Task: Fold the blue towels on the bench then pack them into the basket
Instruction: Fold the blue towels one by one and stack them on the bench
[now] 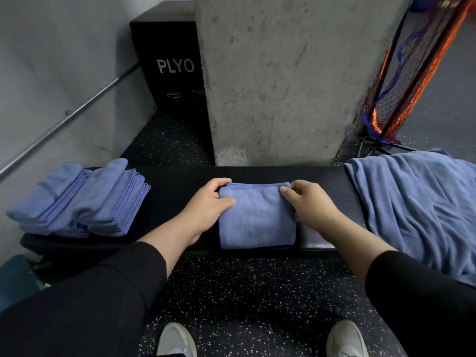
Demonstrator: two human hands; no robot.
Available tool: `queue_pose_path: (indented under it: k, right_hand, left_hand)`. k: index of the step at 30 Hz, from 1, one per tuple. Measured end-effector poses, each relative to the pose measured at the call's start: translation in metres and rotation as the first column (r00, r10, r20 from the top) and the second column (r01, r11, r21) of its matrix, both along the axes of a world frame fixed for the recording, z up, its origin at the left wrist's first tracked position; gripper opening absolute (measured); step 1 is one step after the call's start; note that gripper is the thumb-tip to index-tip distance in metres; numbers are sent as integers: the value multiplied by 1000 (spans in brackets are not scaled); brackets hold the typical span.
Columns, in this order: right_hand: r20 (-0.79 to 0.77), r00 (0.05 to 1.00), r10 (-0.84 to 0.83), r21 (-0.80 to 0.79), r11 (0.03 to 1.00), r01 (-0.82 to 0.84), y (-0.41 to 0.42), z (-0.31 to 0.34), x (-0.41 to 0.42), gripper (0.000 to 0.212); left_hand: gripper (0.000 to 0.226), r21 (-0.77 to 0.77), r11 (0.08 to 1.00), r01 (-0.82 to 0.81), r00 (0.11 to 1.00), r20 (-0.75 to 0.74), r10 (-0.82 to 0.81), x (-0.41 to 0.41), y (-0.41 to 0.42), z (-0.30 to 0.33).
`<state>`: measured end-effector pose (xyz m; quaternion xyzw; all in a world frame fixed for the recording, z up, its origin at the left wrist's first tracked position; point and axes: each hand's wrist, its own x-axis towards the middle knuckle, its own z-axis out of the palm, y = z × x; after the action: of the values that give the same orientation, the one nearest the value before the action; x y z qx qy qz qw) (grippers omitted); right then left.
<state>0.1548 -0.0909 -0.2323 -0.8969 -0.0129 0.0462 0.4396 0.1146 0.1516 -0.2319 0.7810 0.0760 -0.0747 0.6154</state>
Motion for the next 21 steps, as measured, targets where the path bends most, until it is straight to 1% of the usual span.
queue_pose_path:
  k: [2,3,4,6,8,9,11,12,14,15,16,17,18,19,21]
  right_hand:
    - [11,1000,-21,-56,998,21,7,-5,14,35]
    - [14,1000,-27,-120,992,29,11,-9,20,34]
    - [15,999,-42,-189,981,44,14,-13,24,32]
    - [52,995,-84,-309,946,96,18,-21,29,36]
    - [151,984,-98,-373,916,149,21,-24,28,41]
    - [219,973,-73,-380,912,154,22,-23,26,39]
    - [368,928,55,-359,929,87,24,-20,18,28]
    - [416,900,132,-356,934,27,25,-20,12,26]
    - [442,853,278,-403,911,-88,26,-27,-3,31]
    - [385,854,350,-454,878,-156,25,-33,-9,37]
    - [269,870,412,-506,829,-236,23,-40,-15,43]
    - [117,881,459,-556,765,-325,20,-46,-20,51]
    - [2,875,484,-587,709,-391,15,-51,-23,61]
    - [-56,866,497,-601,675,-427,10,-53,-25,69]
    - [-76,866,494,-603,669,-435,1,-56,-25,73]
  left_hand:
    - [54,44,999,-11,1000,21,10,8,0,-7]
    - [56,112,994,-15,999,44,10,11,0,-11]
    - [59,222,974,-31,997,78,14,15,0,-14]
    - [59,452,888,-88,985,169,11,19,1,-17]
    - [53,563,820,-105,966,253,-50,18,-1,-16]
    - [50,603,793,-88,954,280,-106,17,-3,-16]
    - [45,696,718,-34,925,294,-242,13,-8,-16]
    - [45,738,675,-3,911,281,-303,11,-12,-18]
    - [46,826,560,69,896,195,-399,7,-19,-24]
    - [48,869,482,116,891,124,-437,5,-21,-28]
    - [50,897,407,175,883,40,-467,4,-21,-32]
    - [53,902,354,245,874,-47,-484,2,-21,-35]
    - [56,893,326,309,863,-120,-491,1,-20,-36]
    - [58,881,316,351,854,-163,-494,0,-18,-37]
    - [60,867,324,379,849,-187,-494,-1,-13,-37]
